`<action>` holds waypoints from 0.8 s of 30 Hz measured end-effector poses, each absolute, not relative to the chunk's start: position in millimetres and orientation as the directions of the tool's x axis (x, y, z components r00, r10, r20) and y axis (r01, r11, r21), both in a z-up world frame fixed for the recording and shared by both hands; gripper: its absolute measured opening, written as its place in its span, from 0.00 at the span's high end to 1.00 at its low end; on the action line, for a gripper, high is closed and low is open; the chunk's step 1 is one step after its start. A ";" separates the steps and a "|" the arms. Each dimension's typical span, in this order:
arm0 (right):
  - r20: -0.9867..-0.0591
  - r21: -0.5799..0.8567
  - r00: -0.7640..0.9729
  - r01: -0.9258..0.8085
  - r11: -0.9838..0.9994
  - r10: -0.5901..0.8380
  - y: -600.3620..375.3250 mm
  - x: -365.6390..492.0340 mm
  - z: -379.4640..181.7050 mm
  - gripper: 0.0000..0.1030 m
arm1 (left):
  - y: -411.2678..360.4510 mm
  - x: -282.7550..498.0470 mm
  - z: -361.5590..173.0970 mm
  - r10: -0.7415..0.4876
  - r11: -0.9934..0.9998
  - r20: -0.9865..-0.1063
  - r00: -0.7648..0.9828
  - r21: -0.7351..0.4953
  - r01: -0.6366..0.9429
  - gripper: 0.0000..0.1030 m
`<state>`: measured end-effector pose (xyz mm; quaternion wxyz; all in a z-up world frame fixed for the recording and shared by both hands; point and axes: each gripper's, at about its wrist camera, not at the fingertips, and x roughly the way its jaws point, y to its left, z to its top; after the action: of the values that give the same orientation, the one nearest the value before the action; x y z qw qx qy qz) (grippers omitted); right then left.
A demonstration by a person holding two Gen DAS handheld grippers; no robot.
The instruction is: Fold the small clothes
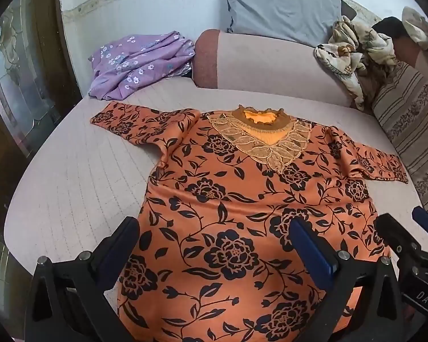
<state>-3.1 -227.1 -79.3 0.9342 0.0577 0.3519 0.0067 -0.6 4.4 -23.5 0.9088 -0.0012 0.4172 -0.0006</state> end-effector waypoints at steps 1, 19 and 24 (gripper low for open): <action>-0.655 0.111 0.753 0.028 0.993 0.052 -226.2 -2.7 -78.5 0.00 | 4.9 -1.0 -24.2 -0.003 1.000 -0.759 0.651 -0.003 0.002 0.00; -0.647 0.100 0.760 0.009 0.995 0.058 -214.2 -4.1 -77.0 0.00 | 6.7 -0.3 -27.8 -0.006 1.000 -0.770 0.638 -0.012 -0.004 0.00; -0.647 0.100 0.760 0.010 0.995 0.058 -214.2 -3.9 -77.5 0.00 | 5.4 -0.2 -28.9 -0.007 1.000 -0.769 0.640 -0.011 -0.002 0.00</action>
<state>-3.9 -214.2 -77.5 0.9368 0.0487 0.3462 0.0129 -0.2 5.4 -28.9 0.9055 -0.0054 0.4244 -0.0012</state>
